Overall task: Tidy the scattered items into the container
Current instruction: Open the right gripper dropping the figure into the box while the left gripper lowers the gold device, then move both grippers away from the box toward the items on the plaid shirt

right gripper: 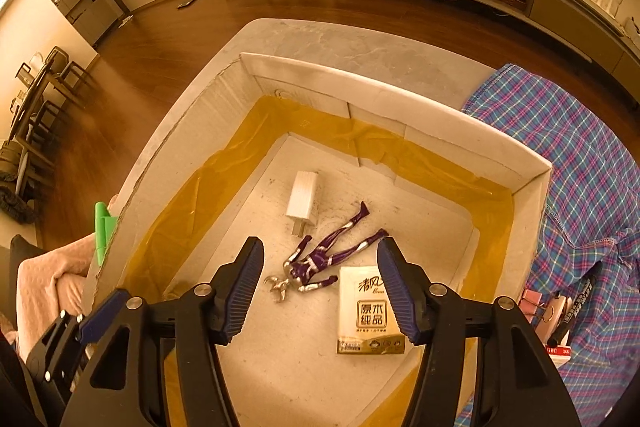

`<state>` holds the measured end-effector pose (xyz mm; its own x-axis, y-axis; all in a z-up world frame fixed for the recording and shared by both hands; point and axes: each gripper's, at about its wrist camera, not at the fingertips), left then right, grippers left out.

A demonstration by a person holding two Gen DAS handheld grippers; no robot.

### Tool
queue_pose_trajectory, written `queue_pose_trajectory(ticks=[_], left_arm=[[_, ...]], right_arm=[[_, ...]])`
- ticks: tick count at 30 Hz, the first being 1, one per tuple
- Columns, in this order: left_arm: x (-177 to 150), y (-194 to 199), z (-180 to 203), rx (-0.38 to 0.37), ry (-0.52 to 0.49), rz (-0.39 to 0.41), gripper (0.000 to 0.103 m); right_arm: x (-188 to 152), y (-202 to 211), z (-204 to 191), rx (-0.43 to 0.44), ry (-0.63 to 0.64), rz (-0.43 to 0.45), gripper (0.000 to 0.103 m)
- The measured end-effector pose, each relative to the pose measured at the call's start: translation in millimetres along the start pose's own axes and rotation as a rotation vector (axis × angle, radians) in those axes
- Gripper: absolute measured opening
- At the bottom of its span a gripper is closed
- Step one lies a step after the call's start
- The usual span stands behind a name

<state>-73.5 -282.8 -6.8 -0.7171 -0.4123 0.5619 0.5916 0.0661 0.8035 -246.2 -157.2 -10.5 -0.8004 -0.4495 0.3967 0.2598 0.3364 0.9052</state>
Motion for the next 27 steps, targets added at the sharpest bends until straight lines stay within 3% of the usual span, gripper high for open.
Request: queue_pose_trajectory(ticks=[6,16,22,27], left_arm=[[-1,15,5,0.011,-0.017,0.025,0.054],[-7,51,15,0.06,-0.052,0.106,0.054],[-13,81,23,0.05,-0.063,0.185,0.055],[-21,102,35,-0.007,-0.094,0.221,0.054]], right_arm=[[-14,22,-6,0.028,0.044,0.031,0.061],[-57,97,-13,0.126,0.108,0.219,0.061],[-92,139,-11,0.195,0.134,0.307,0.061],[-123,170,-12,0.231,0.176,0.377,0.061]])
Point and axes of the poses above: each gripper's, at about its wrist camera, not at the fingertips, and y roughly against the way its jaws point, z to its right, x to its top, and after that the axes turned 6 degrees about y, right-handed
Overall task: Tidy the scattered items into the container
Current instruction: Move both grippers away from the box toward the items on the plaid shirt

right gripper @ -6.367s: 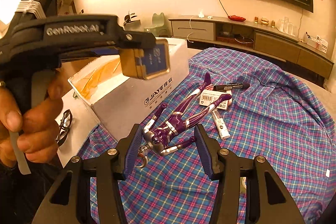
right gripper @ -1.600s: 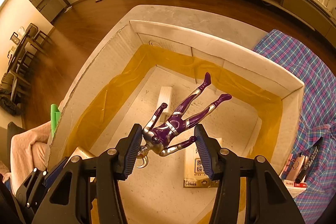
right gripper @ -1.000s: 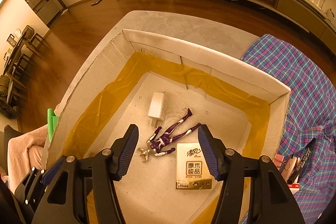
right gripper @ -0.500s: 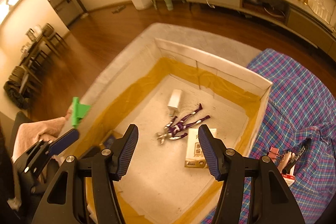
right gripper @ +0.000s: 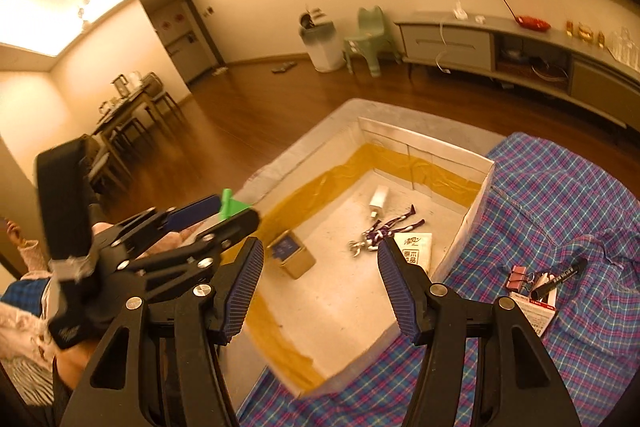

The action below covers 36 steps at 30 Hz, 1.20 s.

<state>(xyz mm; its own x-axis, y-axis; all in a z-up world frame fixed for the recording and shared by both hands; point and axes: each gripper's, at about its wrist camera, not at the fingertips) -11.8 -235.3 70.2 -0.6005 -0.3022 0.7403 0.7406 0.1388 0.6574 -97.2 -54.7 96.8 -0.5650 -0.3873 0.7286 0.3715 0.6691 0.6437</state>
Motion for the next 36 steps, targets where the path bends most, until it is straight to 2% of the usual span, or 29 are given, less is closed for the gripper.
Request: queue_pose_trajectory(ticks=[10,14,20,26,30,32,35,36], left_arm=[[-3,37,23,-0.106,-0.025,0.077,0.054],[-8,47,41,-0.156,-0.059,0.094,0.054],[-20,48,76,-0.197,-0.131,0.077,0.054],[-36,36,115,-0.261,-0.171,0.014,0.054],[-51,22,144,-0.284,-0.212,-0.038,0.054],[-61,13,159,-0.284,-0.243,-0.062,0.054],[-75,-3,180,-0.269,-0.287,-0.103,0.054],[-78,-9,186,-0.265,-0.297,-0.116,0.054]], right_arm=[[-34,72,-31,0.013,0.139,0.152,0.062],[-55,90,-35,0.004,0.182,0.178,0.062],[-88,107,-25,-0.02,0.209,0.189,0.062],[-123,118,3,-0.062,0.172,0.183,0.065],[-152,124,41,-0.087,0.071,0.186,0.067],[-164,123,64,-0.14,0.007,0.158,0.067],[-180,119,105,-0.266,-0.097,0.081,0.067],[-184,120,116,-0.28,-0.131,0.076,0.067]])
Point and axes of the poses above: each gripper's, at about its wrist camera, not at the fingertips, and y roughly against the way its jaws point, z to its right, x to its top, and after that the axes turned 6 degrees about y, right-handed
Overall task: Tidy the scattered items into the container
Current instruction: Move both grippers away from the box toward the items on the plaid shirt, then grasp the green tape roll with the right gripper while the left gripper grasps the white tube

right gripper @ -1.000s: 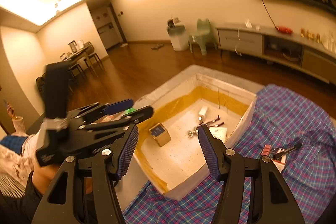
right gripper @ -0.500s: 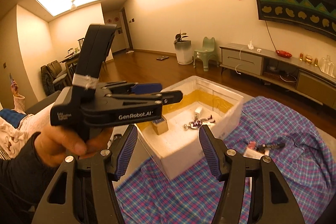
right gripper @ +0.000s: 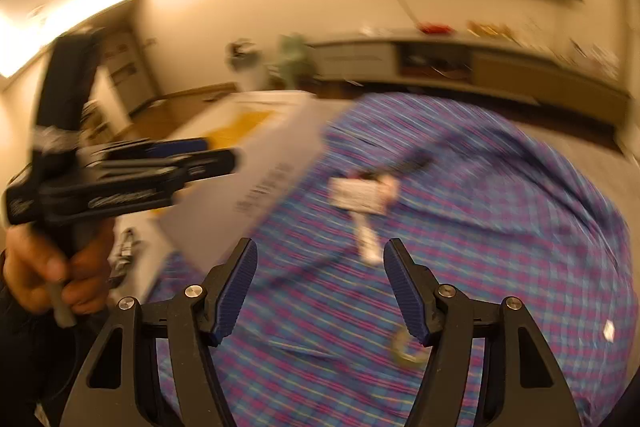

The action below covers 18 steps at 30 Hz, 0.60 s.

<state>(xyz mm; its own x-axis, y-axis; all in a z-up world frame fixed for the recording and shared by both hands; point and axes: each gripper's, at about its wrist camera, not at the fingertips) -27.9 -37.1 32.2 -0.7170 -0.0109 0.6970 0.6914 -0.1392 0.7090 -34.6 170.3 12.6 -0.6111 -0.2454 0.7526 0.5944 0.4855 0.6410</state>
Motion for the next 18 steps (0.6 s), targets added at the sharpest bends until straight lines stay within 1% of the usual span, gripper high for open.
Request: queue_pose_trajectory(ticks=[3,6,9,11,12,14,15,17,18], left_arm=[[0,-20,13,-0.002,-0.008,-0.032,0.054],[2,-39,25,-0.009,-0.008,-0.055,0.054],[2,-58,32,-0.016,0.006,-0.08,0.054],[1,-71,34,-0.04,0.018,-0.1,0.054],[0,-78,35,-0.043,0.021,-0.115,0.054],[-4,-91,37,-0.057,0.02,-0.152,0.054],[-6,-96,39,-0.073,0.011,-0.158,0.054],[-14,-113,42,-0.057,-0.002,-0.198,0.054],[-17,-121,43,-0.062,0.006,-0.218,0.054]], right_arm=[[-10,-4,39,-0.039,-0.114,-0.028,0.067],[-22,-11,57,-0.068,-0.152,-0.069,0.067],[-36,-25,51,-0.059,-0.116,-0.13,0.067],[-46,-40,44,-0.066,-0.065,-0.181,0.067],[-52,-43,41,-0.07,-0.036,-0.193,0.067],[-63,-55,38,-0.109,0.016,-0.236,0.067],[-67,-57,38,-0.112,0.031,-0.24,0.067],[-75,-63,39,-0.125,0.054,-0.254,0.061],[-79,-67,40,-0.128,0.065,-0.27,0.053]])
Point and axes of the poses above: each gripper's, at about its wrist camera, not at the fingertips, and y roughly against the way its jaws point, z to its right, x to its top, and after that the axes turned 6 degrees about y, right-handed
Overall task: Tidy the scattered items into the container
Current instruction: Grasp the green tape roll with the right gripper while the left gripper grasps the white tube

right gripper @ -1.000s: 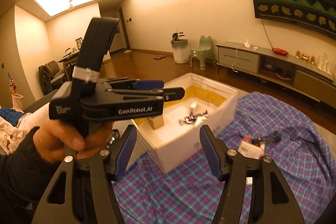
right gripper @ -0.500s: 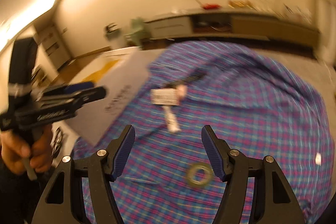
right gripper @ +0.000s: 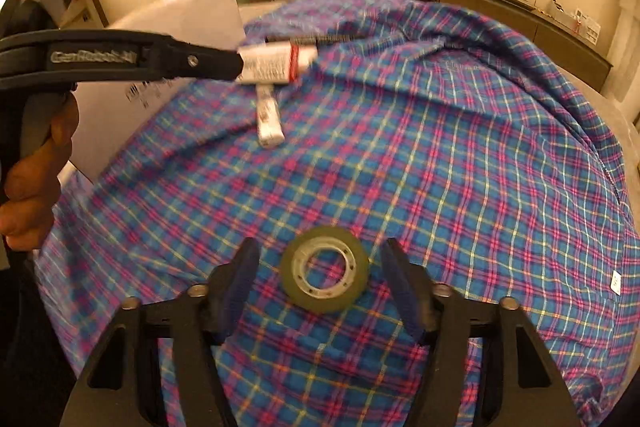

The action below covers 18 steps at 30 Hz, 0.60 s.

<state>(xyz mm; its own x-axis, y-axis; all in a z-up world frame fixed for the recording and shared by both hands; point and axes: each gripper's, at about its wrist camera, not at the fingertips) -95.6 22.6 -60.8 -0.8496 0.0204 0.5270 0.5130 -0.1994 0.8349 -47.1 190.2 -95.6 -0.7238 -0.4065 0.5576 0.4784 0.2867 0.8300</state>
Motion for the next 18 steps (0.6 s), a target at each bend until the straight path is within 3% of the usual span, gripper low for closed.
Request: queue_pose_trajectory(ticks=[7,15,18], left_arm=[[-1,-47,-2,-0.035,0.088,-0.062,0.054],[-11,-49,-7,0.097,0.02,-0.016,0.05],[-13,-42,-25,0.101,0.068,-0.021,0.047]], right_arm=[[-7,-4,-9,-0.051,0.08,0.022,0.052],[-8,-4,-8,-0.059,0.085,0.03,0.049],[-9,-2,-4,-0.033,0.053,0.035,0.049]])
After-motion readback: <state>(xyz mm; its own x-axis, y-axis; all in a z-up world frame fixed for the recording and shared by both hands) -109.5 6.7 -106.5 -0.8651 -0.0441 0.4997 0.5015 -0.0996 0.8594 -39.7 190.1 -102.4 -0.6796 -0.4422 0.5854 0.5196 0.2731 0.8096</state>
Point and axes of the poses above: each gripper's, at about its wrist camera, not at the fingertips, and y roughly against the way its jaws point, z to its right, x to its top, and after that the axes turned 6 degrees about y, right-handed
